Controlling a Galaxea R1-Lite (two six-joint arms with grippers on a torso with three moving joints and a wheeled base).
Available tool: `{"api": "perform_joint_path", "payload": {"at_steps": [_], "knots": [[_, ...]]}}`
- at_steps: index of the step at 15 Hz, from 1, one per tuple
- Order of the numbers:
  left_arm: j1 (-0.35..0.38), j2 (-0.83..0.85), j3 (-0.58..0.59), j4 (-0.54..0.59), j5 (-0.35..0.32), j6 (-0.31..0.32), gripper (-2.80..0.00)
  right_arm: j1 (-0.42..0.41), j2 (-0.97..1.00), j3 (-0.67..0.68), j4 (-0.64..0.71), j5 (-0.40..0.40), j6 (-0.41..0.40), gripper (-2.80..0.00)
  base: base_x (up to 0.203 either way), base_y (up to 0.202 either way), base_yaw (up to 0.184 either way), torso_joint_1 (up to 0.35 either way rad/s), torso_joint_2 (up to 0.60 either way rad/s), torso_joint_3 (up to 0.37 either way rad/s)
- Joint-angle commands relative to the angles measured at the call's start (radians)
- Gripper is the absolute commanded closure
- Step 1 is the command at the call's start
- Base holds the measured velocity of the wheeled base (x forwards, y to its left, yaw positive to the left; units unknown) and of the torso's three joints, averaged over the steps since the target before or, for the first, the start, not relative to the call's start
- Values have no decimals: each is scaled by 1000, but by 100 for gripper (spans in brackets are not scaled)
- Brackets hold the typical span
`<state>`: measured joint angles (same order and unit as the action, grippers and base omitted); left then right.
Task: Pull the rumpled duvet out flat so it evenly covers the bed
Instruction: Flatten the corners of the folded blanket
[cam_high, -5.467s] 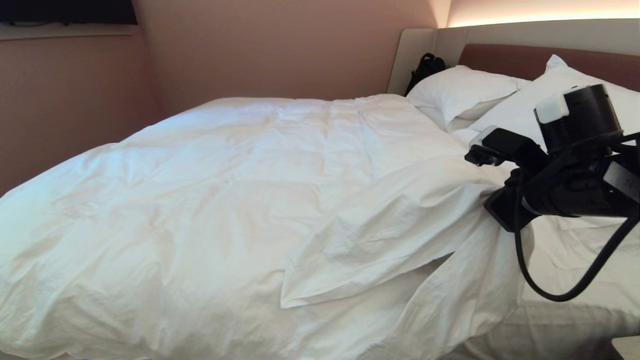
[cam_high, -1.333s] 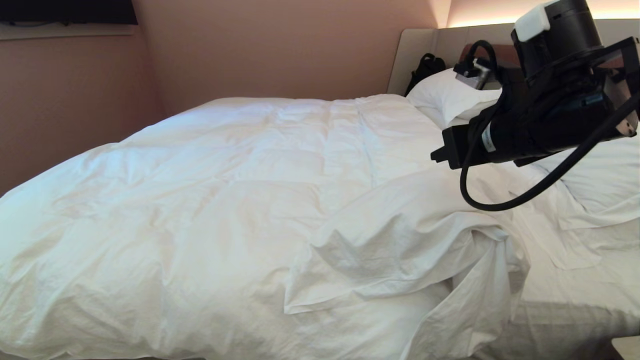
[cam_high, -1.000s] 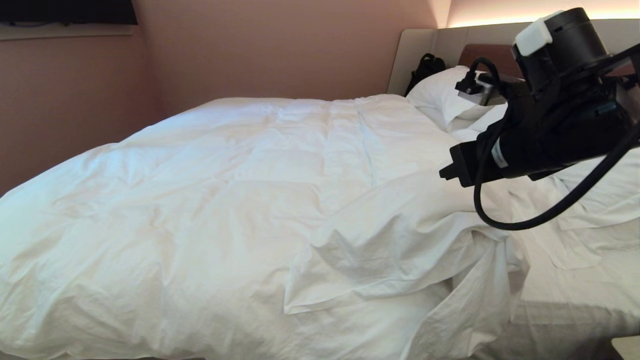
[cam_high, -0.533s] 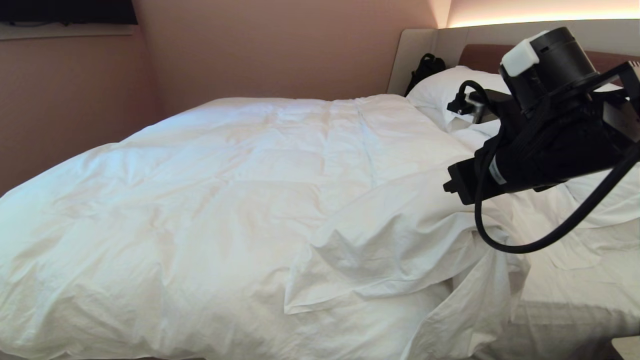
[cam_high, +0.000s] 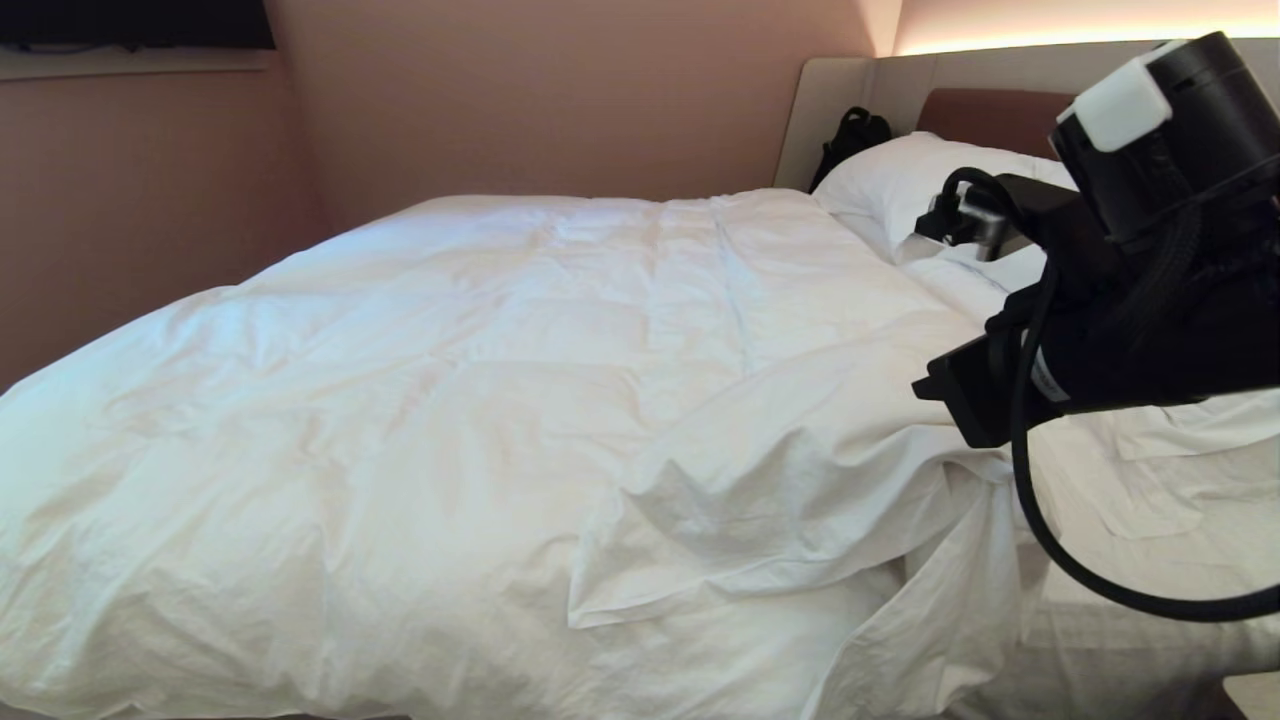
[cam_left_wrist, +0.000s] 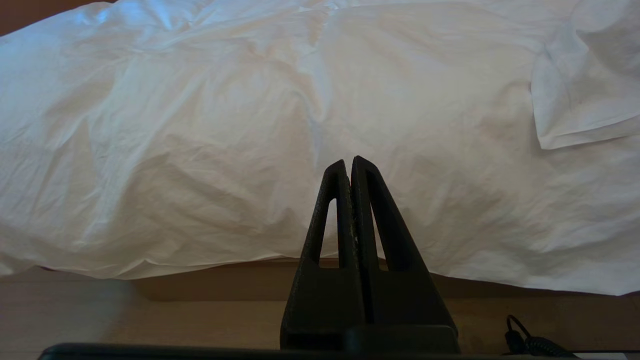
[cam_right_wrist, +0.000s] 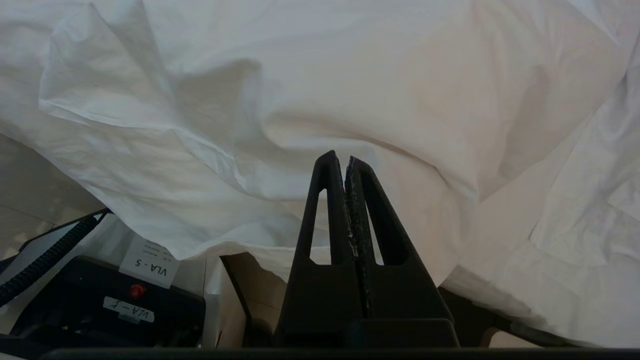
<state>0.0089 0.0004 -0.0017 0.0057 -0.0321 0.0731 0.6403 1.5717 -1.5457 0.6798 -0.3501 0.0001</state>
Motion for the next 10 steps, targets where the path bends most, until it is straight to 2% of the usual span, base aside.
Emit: {"api": "perform_joint_path", "payload": {"at_steps": [1,3,5,10], "knots": [[0,0,0,0,0,1,0,60,-29,26,4,-127,253,0,0,0,0,0,0,0],[0,0,0,0,0,1,0,118,-33,59,2,-136,303,0,0,0,0,0,0,0],[0,0,0,0,0,1,0,161,-29,68,1,-134,319,0,0,0,0,0,0,0],[0,0,0,0,0,1,0,174,-52,96,-11,-122,310,0,0,0,0,0,0,0]]}}
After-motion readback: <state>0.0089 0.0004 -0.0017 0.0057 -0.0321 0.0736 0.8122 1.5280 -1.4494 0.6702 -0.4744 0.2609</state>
